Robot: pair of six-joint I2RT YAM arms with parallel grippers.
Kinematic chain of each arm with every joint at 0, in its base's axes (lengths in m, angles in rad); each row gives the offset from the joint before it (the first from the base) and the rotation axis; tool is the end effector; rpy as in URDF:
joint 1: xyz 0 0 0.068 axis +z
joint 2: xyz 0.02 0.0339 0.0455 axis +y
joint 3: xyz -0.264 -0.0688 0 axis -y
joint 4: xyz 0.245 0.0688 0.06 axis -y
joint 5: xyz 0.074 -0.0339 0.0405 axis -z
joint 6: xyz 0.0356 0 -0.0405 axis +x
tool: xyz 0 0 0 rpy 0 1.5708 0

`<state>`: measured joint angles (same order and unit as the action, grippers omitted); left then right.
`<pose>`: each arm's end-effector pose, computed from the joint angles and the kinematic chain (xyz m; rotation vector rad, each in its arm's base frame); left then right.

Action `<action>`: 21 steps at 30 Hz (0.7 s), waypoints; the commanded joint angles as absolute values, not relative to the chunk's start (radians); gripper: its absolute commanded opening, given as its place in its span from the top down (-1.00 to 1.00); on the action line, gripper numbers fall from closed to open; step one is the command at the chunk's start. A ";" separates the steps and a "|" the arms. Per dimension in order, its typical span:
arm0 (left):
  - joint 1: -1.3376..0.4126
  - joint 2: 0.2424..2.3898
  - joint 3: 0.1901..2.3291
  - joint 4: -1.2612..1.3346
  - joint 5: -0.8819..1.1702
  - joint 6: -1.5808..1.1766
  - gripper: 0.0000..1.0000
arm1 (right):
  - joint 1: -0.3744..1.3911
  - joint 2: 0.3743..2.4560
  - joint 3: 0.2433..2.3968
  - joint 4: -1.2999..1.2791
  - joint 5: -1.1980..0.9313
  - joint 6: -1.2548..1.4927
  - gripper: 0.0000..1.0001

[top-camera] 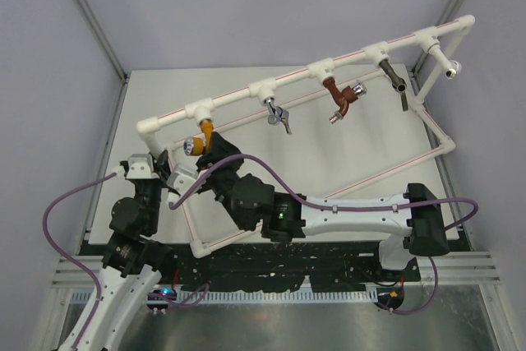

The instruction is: Install the water faucets

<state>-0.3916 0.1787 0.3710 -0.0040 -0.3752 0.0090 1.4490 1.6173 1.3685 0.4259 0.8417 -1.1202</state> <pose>0.0923 -0.0240 0.2862 -0.0352 1.3955 -0.0591 0.0726 0.3746 0.3923 -1.0413 1.0246 -0.3169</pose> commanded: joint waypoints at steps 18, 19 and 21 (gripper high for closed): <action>-0.405 0.127 0.388 0.003 -0.367 0.029 1.00 | 1.335 1.644 1.396 0.299 0.937 -0.637 0.90; -0.406 0.127 0.387 0.003 -0.364 0.028 1.00 | 1.332 1.640 1.388 0.299 0.934 -0.626 0.90; -0.408 0.126 0.385 0.003 -0.365 0.028 1.00 | 1.325 1.632 1.379 0.295 0.925 -0.585 0.90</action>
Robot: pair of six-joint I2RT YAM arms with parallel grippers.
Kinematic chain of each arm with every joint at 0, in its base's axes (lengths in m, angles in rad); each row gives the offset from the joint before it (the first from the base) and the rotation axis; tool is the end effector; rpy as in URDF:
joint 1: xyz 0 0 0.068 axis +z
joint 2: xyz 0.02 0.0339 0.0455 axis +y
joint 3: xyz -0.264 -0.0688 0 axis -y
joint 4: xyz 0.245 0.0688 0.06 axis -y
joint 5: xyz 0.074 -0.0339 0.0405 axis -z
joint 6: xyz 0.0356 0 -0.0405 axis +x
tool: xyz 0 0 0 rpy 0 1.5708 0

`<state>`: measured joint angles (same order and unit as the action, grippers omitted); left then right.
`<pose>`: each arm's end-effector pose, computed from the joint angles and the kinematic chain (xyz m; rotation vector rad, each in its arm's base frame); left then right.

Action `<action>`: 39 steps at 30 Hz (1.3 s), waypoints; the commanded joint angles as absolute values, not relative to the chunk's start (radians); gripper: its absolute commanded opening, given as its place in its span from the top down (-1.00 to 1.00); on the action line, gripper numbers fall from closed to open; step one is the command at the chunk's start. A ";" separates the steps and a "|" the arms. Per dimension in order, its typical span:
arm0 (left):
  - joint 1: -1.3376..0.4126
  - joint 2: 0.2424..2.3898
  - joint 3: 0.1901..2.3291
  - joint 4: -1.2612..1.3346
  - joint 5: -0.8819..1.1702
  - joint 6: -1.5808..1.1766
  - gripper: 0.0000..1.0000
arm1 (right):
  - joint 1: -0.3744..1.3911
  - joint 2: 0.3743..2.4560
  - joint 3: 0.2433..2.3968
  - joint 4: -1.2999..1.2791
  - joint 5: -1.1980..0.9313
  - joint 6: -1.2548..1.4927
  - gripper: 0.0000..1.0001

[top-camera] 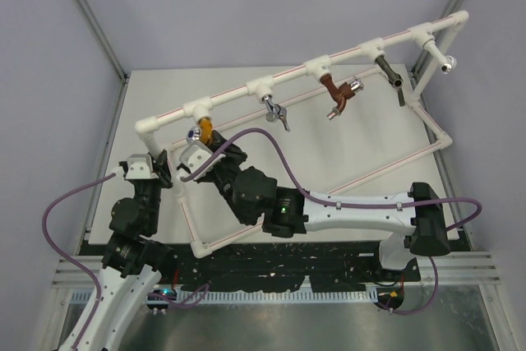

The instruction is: Install the water faucets

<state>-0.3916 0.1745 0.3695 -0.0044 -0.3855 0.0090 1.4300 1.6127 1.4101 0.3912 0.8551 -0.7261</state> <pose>0.0918 -0.0234 0.2859 -0.0444 1.3938 -0.0525 0.0798 0.3712 0.4050 -0.7866 1.2151 -0.0139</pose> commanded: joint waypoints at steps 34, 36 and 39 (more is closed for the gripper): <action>-0.434 0.117 0.385 0.003 -0.362 0.029 1.00 | 1.321 1.640 1.618 -0.098 0.893 -0.353 0.90; -0.434 0.117 0.385 0.003 -0.364 0.029 1.00 | 1.319 1.651 1.646 -0.133 0.897 -0.342 0.90; -0.434 0.115 0.387 0.003 -0.362 0.029 1.00 | 1.321 1.667 1.669 -0.170 0.911 -0.333 0.90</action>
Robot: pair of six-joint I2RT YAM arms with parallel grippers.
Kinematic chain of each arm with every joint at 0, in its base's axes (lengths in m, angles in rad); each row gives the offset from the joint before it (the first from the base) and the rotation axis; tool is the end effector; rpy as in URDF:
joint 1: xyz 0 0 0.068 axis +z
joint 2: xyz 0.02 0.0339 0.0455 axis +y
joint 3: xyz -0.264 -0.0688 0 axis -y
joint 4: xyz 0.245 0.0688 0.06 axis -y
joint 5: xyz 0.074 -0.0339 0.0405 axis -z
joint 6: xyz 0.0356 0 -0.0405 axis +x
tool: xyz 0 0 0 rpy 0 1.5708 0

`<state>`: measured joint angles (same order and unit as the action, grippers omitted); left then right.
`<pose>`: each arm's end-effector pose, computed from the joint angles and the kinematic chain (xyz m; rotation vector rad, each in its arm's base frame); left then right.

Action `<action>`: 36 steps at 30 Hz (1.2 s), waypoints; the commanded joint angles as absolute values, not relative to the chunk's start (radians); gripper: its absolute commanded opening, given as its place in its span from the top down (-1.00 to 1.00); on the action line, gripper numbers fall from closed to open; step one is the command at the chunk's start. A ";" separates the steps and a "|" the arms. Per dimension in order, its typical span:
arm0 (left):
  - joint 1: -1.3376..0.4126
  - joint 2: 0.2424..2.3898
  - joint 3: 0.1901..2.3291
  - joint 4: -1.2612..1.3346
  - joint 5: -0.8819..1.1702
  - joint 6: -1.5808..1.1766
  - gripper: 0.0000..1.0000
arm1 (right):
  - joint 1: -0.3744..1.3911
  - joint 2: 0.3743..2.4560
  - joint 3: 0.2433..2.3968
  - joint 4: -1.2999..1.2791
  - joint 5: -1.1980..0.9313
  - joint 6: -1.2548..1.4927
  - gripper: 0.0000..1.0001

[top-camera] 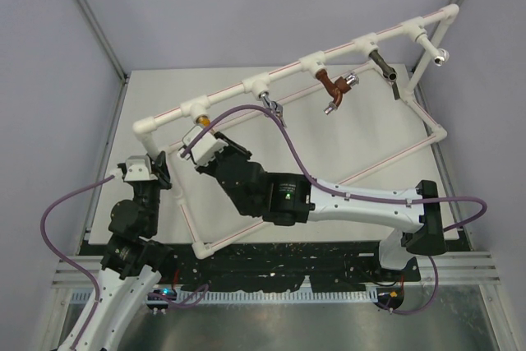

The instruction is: Install the water faucets

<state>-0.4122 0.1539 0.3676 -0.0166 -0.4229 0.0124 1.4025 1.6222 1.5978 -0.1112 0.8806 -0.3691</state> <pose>0.0885 -0.0228 0.2854 -0.0608 1.3901 -0.0428 0.0900 0.3658 0.4181 -0.7881 1.4577 0.0330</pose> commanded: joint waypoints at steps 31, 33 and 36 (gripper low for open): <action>-0.453 0.086 0.385 0.003 -0.357 0.021 1.00 | 1.247 1.644 1.657 -0.247 0.677 0.391 0.90; -0.456 0.084 0.385 0.002 -0.359 0.021 1.00 | 1.240 1.631 1.628 -0.221 0.644 0.464 0.90; -0.460 0.083 0.385 0.003 -0.360 0.021 1.00 | 1.235 1.618 1.612 -0.204 0.634 0.521 0.89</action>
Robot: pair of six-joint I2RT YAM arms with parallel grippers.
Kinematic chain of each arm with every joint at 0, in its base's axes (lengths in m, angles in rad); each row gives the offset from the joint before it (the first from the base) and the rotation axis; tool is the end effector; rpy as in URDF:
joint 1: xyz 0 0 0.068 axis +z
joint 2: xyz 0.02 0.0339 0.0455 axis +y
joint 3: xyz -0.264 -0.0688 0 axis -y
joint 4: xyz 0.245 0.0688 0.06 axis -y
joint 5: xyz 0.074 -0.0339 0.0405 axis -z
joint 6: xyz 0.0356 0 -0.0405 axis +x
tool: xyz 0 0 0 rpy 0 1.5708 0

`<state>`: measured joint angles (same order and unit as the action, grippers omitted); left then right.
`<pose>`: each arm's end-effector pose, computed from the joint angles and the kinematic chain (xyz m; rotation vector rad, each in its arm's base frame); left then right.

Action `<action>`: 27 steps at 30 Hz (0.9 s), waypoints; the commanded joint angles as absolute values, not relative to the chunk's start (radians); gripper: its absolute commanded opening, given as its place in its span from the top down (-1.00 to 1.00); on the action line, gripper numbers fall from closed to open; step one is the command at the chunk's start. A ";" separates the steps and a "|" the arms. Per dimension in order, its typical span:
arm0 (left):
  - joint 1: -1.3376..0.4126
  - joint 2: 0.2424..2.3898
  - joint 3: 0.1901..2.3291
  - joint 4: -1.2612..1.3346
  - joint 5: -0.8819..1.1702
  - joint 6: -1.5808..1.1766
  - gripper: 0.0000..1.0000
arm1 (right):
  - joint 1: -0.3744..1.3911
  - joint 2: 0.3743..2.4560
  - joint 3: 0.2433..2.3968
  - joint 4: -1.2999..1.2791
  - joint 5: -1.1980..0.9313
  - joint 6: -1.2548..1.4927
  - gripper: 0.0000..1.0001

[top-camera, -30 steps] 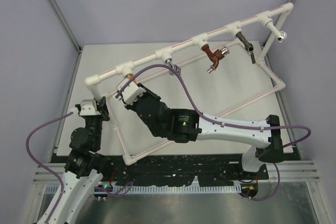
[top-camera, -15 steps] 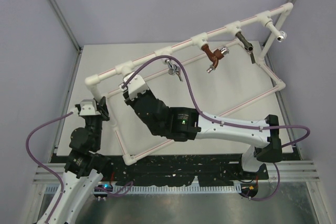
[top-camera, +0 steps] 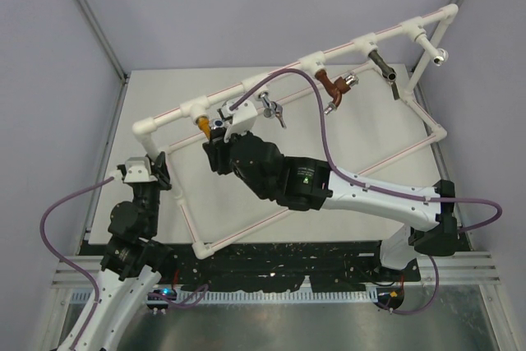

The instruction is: Install the water faucets

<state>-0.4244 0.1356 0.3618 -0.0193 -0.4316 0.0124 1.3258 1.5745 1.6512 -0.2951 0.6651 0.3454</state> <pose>0.0861 -0.0226 0.2845 -0.0627 1.3819 -0.0499 0.1087 0.3442 0.4340 -0.3891 1.7411 0.6249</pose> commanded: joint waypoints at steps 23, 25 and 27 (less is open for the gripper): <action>-0.486 0.081 0.382 0.003 -0.360 0.021 1.00 | 1.236 1.594 1.433 0.090 0.566 0.886 0.90; -0.486 0.081 0.382 0.003 -0.360 0.021 1.00 | 1.236 1.589 1.404 0.138 0.558 0.931 0.90; -0.486 0.083 0.382 0.003 -0.360 0.021 1.00 | 1.236 1.586 1.365 0.196 0.555 0.971 0.90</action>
